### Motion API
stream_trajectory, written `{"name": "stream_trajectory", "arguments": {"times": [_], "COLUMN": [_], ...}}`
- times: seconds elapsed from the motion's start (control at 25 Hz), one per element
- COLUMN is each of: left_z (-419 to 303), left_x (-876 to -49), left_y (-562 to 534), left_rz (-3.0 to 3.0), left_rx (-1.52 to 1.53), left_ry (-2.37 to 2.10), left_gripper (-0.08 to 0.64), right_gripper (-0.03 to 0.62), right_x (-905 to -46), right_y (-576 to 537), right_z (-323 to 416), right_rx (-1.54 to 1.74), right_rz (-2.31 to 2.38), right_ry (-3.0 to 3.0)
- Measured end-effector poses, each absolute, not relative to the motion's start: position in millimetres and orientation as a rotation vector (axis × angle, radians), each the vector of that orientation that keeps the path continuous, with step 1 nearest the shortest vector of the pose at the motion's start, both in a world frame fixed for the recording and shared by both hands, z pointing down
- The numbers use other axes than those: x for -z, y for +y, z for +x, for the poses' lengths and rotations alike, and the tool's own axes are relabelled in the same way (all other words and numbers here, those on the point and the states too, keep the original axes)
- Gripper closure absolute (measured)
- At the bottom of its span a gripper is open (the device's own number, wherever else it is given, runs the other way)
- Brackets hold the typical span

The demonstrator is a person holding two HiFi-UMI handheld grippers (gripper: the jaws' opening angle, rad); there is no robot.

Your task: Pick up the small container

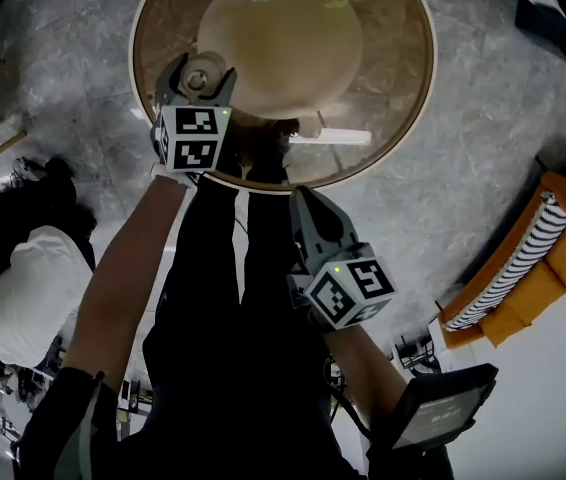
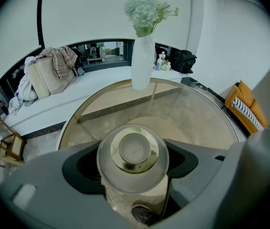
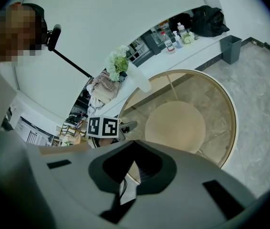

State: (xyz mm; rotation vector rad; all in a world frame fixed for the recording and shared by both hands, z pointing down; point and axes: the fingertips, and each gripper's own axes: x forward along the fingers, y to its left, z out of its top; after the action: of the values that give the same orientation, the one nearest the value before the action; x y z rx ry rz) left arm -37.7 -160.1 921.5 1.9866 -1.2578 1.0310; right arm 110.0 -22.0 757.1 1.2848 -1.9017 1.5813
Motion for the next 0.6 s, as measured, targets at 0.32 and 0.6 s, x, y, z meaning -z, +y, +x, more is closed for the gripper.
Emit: {"name": "stream_trajectory", "arguments": {"times": [0.32, 0.6], "left_z": [-34.7, -37.7], "left_x": [-926.3, -925.7], "left_y": [-163.3, -163.1], "left_rz": [2.002, 2.008], "left_rx": [-1.028, -1.029], "left_ry": [-1.253, -1.274], "left_gripper": [0.232, 0.224], "right_gripper": [0.586, 0.586], "right_x": [-764.0, -762.5], "right_y": [-7.6, -12.2], "right_z": [107.5, 110.2], "right_rx": [-1.611, -1.610], "right_rz": [1.261, 1.277], "right_ry": [-1.879, -1.888]}}
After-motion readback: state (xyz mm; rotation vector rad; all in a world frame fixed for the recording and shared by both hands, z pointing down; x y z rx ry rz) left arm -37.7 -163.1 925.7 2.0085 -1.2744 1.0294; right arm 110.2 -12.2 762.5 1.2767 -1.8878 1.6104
